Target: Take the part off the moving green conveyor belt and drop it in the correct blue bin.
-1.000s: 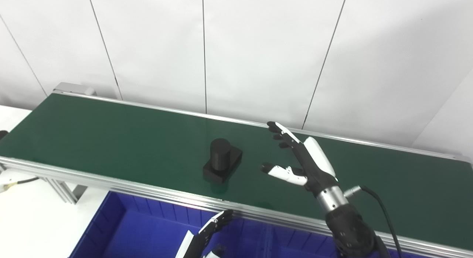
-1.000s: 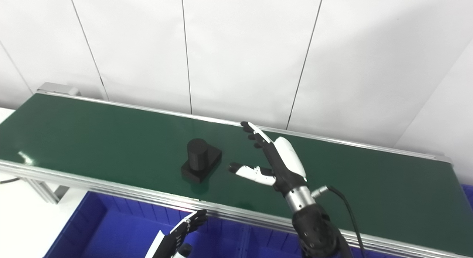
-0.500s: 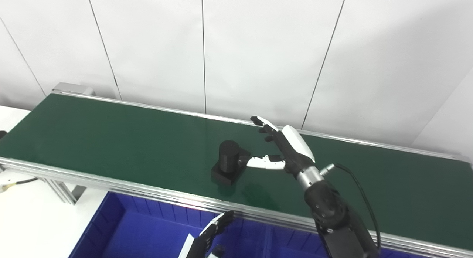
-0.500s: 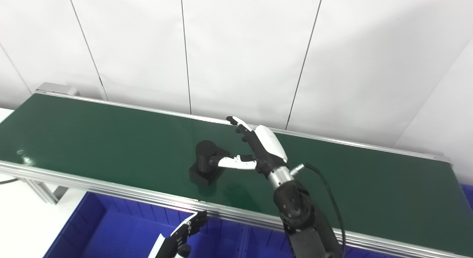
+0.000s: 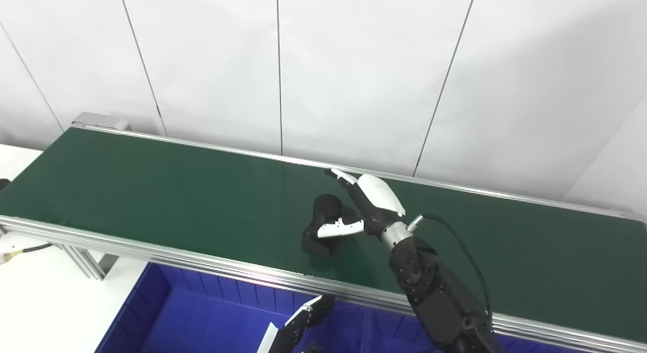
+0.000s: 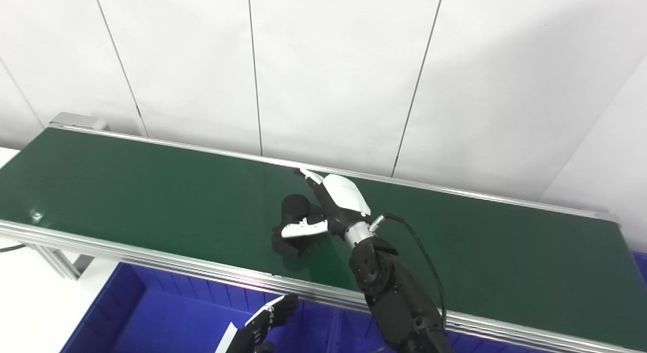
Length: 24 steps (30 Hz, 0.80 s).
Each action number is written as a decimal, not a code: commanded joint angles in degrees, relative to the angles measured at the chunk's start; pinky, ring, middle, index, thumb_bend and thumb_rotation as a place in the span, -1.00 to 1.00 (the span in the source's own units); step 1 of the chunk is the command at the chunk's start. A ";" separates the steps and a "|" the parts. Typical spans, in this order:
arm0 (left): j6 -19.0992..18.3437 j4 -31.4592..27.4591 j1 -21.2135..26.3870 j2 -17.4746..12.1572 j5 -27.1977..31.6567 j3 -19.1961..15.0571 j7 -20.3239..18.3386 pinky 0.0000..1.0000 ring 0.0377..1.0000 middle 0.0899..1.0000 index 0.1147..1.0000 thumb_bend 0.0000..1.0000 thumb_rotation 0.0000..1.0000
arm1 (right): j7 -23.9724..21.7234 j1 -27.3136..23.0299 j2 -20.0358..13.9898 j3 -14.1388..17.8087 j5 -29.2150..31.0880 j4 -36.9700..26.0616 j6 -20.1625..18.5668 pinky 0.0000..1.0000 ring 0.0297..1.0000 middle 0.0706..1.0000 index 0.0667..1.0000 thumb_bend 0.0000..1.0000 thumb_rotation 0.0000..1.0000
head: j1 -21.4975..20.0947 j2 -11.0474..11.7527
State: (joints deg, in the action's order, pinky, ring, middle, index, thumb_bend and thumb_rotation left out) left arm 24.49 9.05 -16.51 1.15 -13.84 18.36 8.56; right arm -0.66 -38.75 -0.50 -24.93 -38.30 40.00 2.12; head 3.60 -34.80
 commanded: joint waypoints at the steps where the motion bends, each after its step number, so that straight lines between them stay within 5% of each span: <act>1: 2.43 -1.59 0.65 -0.16 -1.22 1.33 2.69 0.65 0.64 0.63 0.62 0.36 1.00 | 2.36 -4.15 1.00 -0.38 -0.30 0.85 1.37 0.69 0.80 0.84 0.83 0.98 0.05 | 0.19 -0.05; 8: 2.42 -1.78 0.64 -0.99 -1.84 3.63 5.37 0.64 0.64 0.62 0.61 0.37 1.00 | 4.78 -6.73 2.12 -1.76 -0.75 8.10 0.79 0.70 0.81 0.85 0.82 0.85 -0.33 | 1.01 -0.67; 12: 2.41 -2.43 0.22 -0.82 -1.85 4.10 5.89 0.63 0.63 0.61 0.59 0.39 1.00 | 5.84 -6.45 2.41 -1.19 0.06 9.10 0.03 0.39 0.68 0.78 0.77 0.61 -0.67 | 1.01 -1.00; 14: 2.40 -2.78 0.07 -0.71 -1.79 4.17 5.82 0.64 0.63 0.61 0.60 0.37 1.00 | 7.29 -6.19 2.63 -0.88 0.26 9.84 0.34 0.20 0.43 0.58 0.63 0.43 -0.89 | 1.06 -1.09; 15: 2.41 -2.80 0.05 -0.69 -1.79 4.27 5.91 0.64 0.63 0.61 0.60 0.37 1.00 | 8.80 -6.08 2.76 -0.63 0.59 10.72 1.62 0.19 0.42 0.56 0.62 0.42 -0.90 | 1.12 -1.19; 17: 2.40 -2.82 -0.03 -0.58 -1.80 4.32 6.02 0.64 0.64 0.61 0.60 0.36 1.00 | 12.02 -6.00 2.93 -0.79 0.46 12.17 3.49 -0.06 0.11 0.31 0.43 0.29 -0.98 | 1.12 -1.19; 18: 2.40 -2.84 -0.07 -0.52 -1.80 4.29 6.03 0.64 0.64 0.61 0.60 0.36 1.00 | 13.62 -6.04 2.99 -1.10 0.17 12.81 4.09 -0.12 0.02 0.05 0.14 0.14 -0.99 | 1.12 -1.19; 20: 2.40 -2.82 -0.08 -0.52 -1.65 4.28 5.88 0.65 0.64 0.62 0.61 0.37 1.00 | 16.58 -5.76 3.26 -1.65 -0.32 13.16 4.55 -0.27 -0.16 -0.14 0.03 0.06 -1.00 | 1.13 -1.30; 24: 2.41 -2.78 0.03 -0.47 -1.11 4.16 5.36 0.66 0.65 0.63 0.62 0.37 1.00 | 18.98 -5.47 3.40 -2.49 -0.75 13.17 4.18 -0.37 -0.25 -0.19 0.00 0.03 -1.00 | 1.07 -1.32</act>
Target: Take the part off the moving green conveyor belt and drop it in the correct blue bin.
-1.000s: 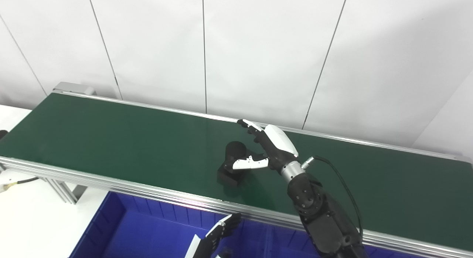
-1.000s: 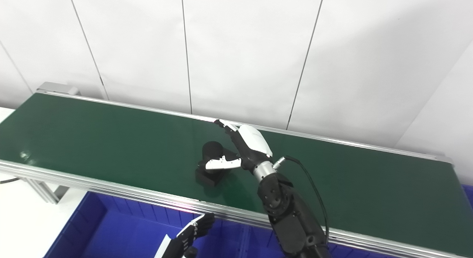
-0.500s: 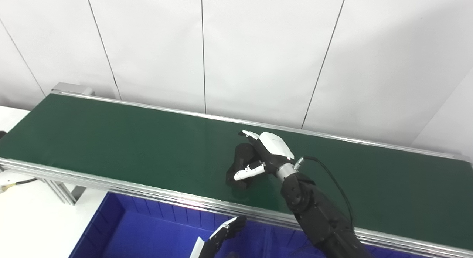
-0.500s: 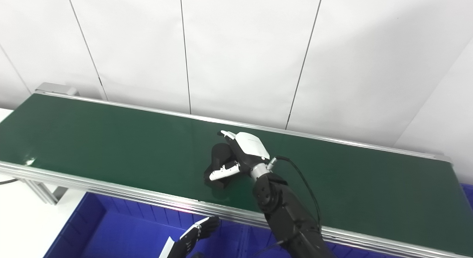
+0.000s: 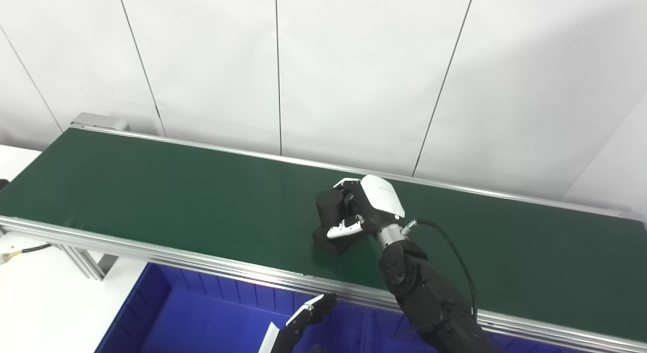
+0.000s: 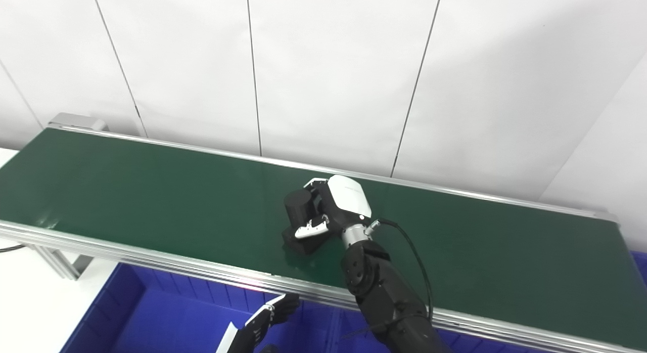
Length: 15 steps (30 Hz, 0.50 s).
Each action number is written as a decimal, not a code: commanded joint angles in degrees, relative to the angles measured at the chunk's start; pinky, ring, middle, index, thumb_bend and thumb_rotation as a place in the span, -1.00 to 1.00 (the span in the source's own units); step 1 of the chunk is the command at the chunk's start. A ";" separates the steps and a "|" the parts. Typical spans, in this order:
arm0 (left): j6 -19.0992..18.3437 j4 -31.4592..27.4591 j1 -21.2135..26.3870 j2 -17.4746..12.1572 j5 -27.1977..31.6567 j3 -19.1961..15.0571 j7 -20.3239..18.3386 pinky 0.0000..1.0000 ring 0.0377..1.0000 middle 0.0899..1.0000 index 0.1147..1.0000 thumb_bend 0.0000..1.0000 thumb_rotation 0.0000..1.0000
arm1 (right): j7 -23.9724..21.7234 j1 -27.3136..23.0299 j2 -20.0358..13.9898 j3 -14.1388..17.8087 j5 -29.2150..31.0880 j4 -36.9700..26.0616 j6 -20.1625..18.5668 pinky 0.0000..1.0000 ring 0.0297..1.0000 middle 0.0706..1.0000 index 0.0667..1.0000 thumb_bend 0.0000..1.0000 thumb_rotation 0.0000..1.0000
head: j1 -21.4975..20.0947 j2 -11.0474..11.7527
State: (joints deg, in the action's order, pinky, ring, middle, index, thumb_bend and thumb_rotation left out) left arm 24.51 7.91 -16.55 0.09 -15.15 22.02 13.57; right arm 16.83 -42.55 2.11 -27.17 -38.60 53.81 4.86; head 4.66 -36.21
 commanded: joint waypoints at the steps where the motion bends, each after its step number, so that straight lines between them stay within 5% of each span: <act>1: 2.37 -1.65 0.07 0.68 0.36 0.42 0.29 0.66 0.65 0.63 0.63 0.38 1.00 | 2.07 -1.59 0.78 -0.43 -0.55 -0.61 1.47 -0.35 -0.22 -0.19 0.01 0.03 -1.00 | -0.03 0.10; 15: 2.36 -0.61 0.88 0.67 1.65 -0.23 0.17 0.69 0.67 0.65 0.64 0.38 1.00 | 8.11 -0.47 0.09 -0.72 -0.47 -0.89 4.32 -0.21 -0.09 -0.15 -0.04 0.05 -1.00 | -0.34 0.77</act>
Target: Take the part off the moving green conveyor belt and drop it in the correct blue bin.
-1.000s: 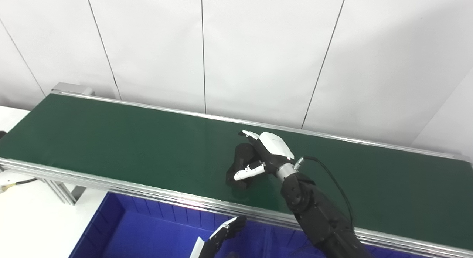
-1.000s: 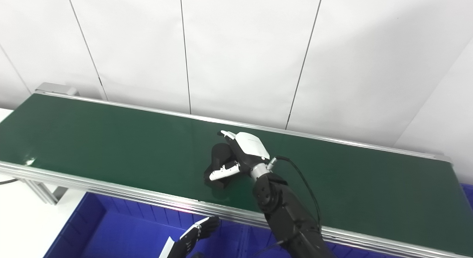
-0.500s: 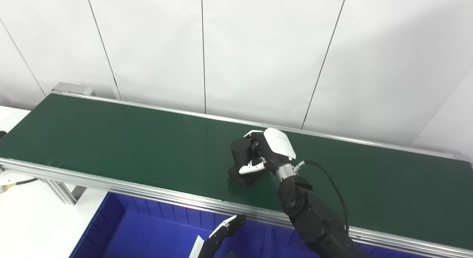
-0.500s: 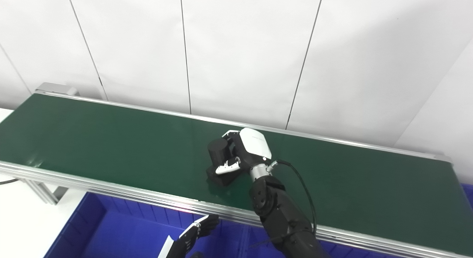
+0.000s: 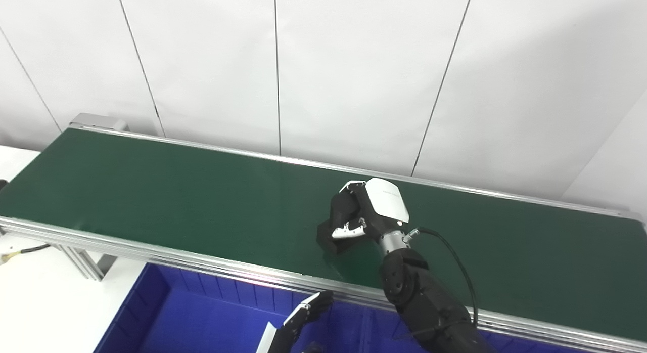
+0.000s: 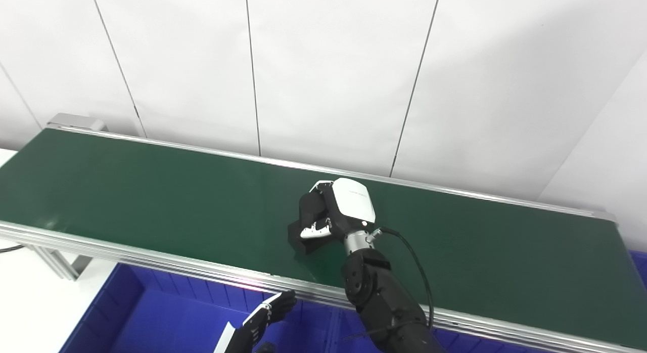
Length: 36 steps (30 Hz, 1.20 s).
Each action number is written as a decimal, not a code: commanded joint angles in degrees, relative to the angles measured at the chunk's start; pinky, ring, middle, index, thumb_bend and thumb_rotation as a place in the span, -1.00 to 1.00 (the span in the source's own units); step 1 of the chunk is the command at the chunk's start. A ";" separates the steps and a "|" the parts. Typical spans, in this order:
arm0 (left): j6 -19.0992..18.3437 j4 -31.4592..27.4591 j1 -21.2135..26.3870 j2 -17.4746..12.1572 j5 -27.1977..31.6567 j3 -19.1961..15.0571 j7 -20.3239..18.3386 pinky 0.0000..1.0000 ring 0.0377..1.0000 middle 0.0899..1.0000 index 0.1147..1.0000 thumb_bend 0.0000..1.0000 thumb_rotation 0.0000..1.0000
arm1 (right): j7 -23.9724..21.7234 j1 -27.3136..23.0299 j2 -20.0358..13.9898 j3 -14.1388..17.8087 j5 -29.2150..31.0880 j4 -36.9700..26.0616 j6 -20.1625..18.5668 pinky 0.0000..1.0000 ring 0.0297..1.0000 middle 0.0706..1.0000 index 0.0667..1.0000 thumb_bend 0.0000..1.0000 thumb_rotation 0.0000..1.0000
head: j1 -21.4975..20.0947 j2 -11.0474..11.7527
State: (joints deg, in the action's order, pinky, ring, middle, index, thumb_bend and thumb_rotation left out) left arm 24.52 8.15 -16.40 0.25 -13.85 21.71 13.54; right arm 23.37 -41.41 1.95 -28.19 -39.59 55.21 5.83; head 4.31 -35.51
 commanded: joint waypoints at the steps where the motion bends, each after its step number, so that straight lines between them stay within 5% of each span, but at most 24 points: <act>1: 2.35 -0.88 0.72 0.60 0.59 -0.04 0.05 0.69 0.68 0.65 0.64 0.39 1.00 | 1.56 -1.33 0.12 0.56 0.81 -3.04 3.58 -0.21 -0.09 -0.16 -0.03 0.04 -1.00 | 0.02 0.07; 12: 2.20 -1.47 0.65 1.60 0.43 -2.45 -2.41 0.70 0.68 0.65 0.64 0.45 1.00 | -2.87 7.98 -5.47 3.62 1.05 -28.44 1.12 -0.48 -0.40 -0.13 -0.09 0.05 -1.00 | -1.70 -0.83; 21: 1.07 -2.43 1.14 1.72 0.10 -3.85 -4.19 0.69 0.69 0.65 0.65 0.45 1.00 | -12.63 18.88 -9.58 8.69 2.47 -49.98 -4.88 -0.40 -0.28 -0.22 -0.01 0.03 -1.00 | -3.02 -3.14; 27: -0.75 -4.57 1.12 1.79 -0.06 -4.46 -5.31 0.74 0.71 0.65 0.65 0.51 1.00 | -18.62 26.05 -12.20 11.57 3.81 -59.50 -6.20 -0.50 -0.40 -0.23 0.00 0.03 -1.00 | -3.49 -6.14; 36: -4.45 -8.62 0.71 2.02 1.13 -5.18 -7.19 0.68 0.68 0.63 0.67 0.52 1.00 | -28.25 36.68 -19.07 12.36 4.60 -67.49 -5.88 -0.41 -0.30 -0.23 0.01 0.03 -1.00 | -3.73 -10.19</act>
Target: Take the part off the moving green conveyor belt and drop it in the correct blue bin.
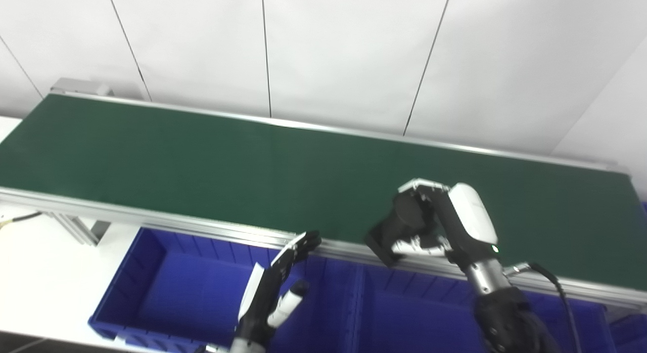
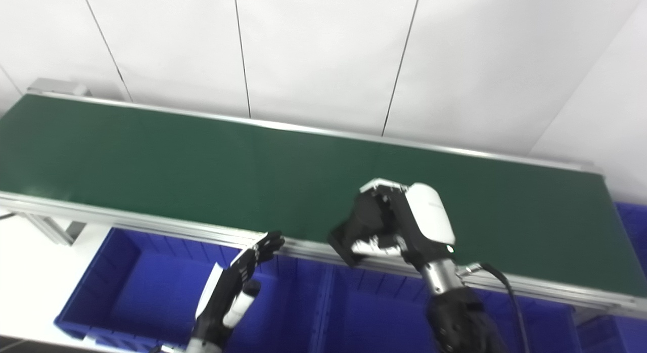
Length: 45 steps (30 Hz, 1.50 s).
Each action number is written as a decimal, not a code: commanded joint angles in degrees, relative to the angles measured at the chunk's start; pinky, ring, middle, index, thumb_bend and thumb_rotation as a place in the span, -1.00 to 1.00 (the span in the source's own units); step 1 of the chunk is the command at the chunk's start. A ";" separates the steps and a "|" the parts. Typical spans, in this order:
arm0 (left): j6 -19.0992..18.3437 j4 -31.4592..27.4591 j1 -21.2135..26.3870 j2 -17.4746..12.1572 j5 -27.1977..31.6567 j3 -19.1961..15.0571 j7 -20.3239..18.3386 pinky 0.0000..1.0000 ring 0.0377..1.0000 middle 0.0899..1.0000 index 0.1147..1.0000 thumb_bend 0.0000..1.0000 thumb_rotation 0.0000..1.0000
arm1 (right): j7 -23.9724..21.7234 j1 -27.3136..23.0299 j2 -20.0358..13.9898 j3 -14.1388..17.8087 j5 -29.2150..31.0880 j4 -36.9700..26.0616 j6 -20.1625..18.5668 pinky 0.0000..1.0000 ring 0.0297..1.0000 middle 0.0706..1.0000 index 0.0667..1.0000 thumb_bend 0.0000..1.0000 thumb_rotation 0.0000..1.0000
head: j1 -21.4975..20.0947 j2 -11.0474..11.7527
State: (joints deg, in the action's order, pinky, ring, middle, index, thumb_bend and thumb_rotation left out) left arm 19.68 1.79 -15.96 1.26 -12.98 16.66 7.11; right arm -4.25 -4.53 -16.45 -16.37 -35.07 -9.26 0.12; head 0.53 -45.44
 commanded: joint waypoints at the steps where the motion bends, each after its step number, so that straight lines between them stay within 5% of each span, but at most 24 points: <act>1: -0.08 -2.71 0.24 1.06 0.31 -0.17 -0.89 0.67 0.67 0.63 0.66 0.51 1.00 | -1.64 0.87 -1.26 0.52 -0.12 -3.64 -0.51 -0.37 -0.27 -0.23 0.00 0.03 -1.00 | 0.01 -0.49; 14: -3.54 -7.17 -0.17 0.73 1.16 -1.58 -3.17 0.67 0.64 0.61 0.64 0.49 1.00 | -4.05 5.02 -2.19 -0.45 -3.24 3.74 0.12 -0.23 -0.13 -0.20 0.00 0.04 -1.00 | -2.79 -4.32; 24: -4.63 -9.66 -0.89 -0.23 1.65 -3.33 -4.64 0.67 0.61 0.60 0.63 0.47 1.00 | -7.96 3.48 -0.24 -2.44 -9.40 6.15 -7.79 -0.39 -0.24 -0.24 0.01 0.03 -1.00 | -10.31 -3.43; 36: -5.71 -11.00 -1.63 -1.53 5.42 -5.31 -7.46 0.77 0.66 0.60 0.64 0.54 1.00 | -12.32 2.07 2.54 -5.66 -17.77 7.26 -18.33 -0.26 -0.13 -0.12 -0.07 0.05 -1.00 | -15.31 -1.59; 38: -5.84 -10.98 -1.69 -1.66 5.65 -5.65 -7.66 0.74 0.64 0.59 0.63 0.54 1.00 | -13.57 1.96 2.70 -6.12 -18.08 6.68 -19.52 -0.19 0.00 -0.10 0.33 0.10 -1.00 | -16.07 -1.47; 39: -6.04 -11.04 -1.75 -1.72 5.69 -5.80 -7.78 0.75 0.64 0.59 0.63 0.54 1.00 | -14.05 2.00 2.80 -6.24 -18.20 6.27 -19.90 0.04 0.29 0.33 0.53 0.29 -0.77 | -16.16 -1.45; 41: -6.02 -11.20 -1.95 -1.92 6.21 -6.07 -8.13 0.76 0.66 0.59 0.63 0.53 1.00 | -14.69 2.42 2.92 -6.41 -18.27 4.85 -20.27 0.26 0.53 0.61 0.65 0.46 -0.58 | -16.49 -1.39; 43: -5.38 -11.00 -2.02 -2.12 6.95 -6.37 -8.35 0.74 0.66 0.59 0.63 0.52 1.00 | -15.99 3.19 2.96 -6.65 -18.47 2.42 -21.45 0.54 0.75 0.78 0.74 0.62 -0.29 | -16.92 -1.35; 45: -5.10 -11.05 -2.03 -2.39 7.21 -6.67 -8.50 0.72 0.65 0.59 0.62 0.52 1.00 | -17.00 3.75 3.21 -6.93 -19.00 0.52 -22.70 0.63 0.80 0.82 0.75 0.66 -0.21 | -17.88 -1.40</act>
State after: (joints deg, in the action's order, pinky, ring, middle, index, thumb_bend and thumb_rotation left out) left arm 12.68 -7.18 -18.07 -1.03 -6.21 10.29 -1.25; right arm -20.98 -0.53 -13.75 -23.27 -53.42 -6.27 -21.20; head -17.40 -46.76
